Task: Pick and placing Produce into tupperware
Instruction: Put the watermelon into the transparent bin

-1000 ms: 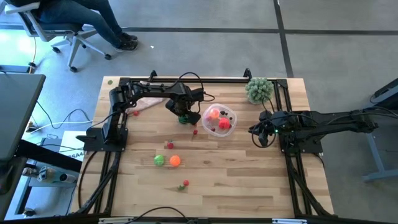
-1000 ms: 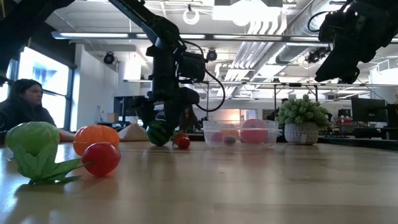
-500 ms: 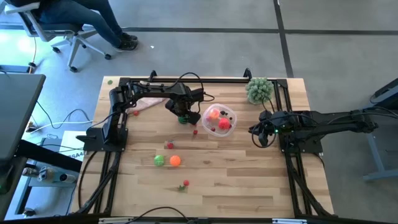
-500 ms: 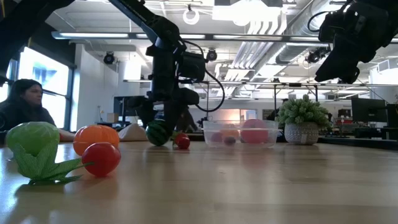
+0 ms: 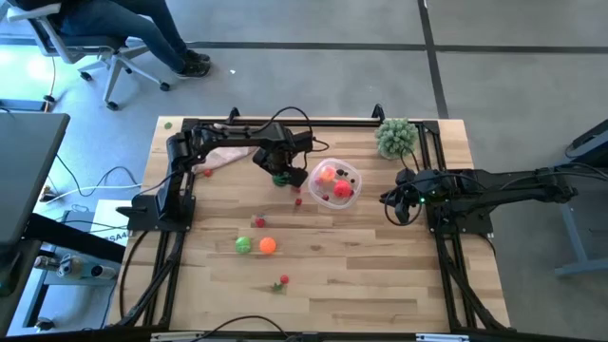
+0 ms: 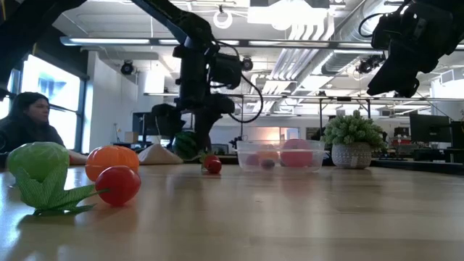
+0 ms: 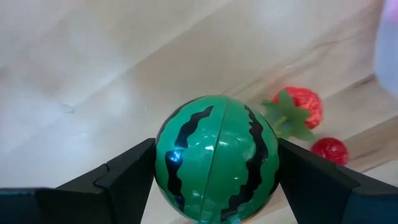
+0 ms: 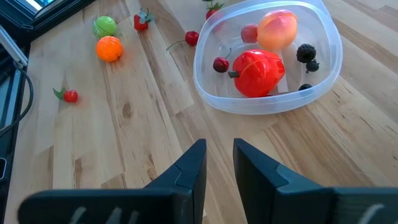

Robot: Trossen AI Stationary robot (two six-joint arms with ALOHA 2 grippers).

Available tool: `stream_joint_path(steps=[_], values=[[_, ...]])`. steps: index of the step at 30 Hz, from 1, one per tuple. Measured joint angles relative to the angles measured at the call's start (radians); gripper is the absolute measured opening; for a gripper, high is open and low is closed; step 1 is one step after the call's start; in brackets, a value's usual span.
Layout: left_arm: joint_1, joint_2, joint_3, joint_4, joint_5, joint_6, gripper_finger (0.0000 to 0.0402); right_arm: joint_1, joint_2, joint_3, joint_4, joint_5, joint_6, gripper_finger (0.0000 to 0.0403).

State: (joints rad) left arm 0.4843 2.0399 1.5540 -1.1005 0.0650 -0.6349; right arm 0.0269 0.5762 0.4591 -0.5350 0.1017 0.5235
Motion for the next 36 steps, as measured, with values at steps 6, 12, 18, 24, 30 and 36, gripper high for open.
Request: stream_joint_path(steps=[6, 12, 18, 24, 30, 36], values=[[0.006, 0.0, 0.131, -0.079, -0.032, 0.022, 0.0293, 0.0, 0.0, 0.0, 0.0, 0.0, 0.0, 0.0071], [0.004, 0.0, 0.296, -0.082, -0.035, 0.057, 0.0295, 0.0, 0.0, 0.0, 0.0, 0.0, 0.0, 0.0071], [-0.032, -0.002, 0.399, -0.01, -0.036, 0.095, 0.0294, 0.0, 0.0, 0.0, 0.0, 0.0, 0.0, 0.0071], [-0.088, 0.007, 0.402, 0.061, -0.032, 0.105, 0.0294, 0.0, 0.0, 0.0, 0.0, 0.0, 0.0, 0.0071], [-0.126, 0.083, 0.401, 0.09, -0.002, 0.117, 0.0294, 0.0, 0.0, 0.0, 0.0, 0.0, 0.0, 0.0071], [-0.133, 0.161, 0.4, 0.131, 0.055, 0.134, 0.0294, 0.0, 0.0, 0.0, -0.001, 0.0, 0.0, 0.0071]])
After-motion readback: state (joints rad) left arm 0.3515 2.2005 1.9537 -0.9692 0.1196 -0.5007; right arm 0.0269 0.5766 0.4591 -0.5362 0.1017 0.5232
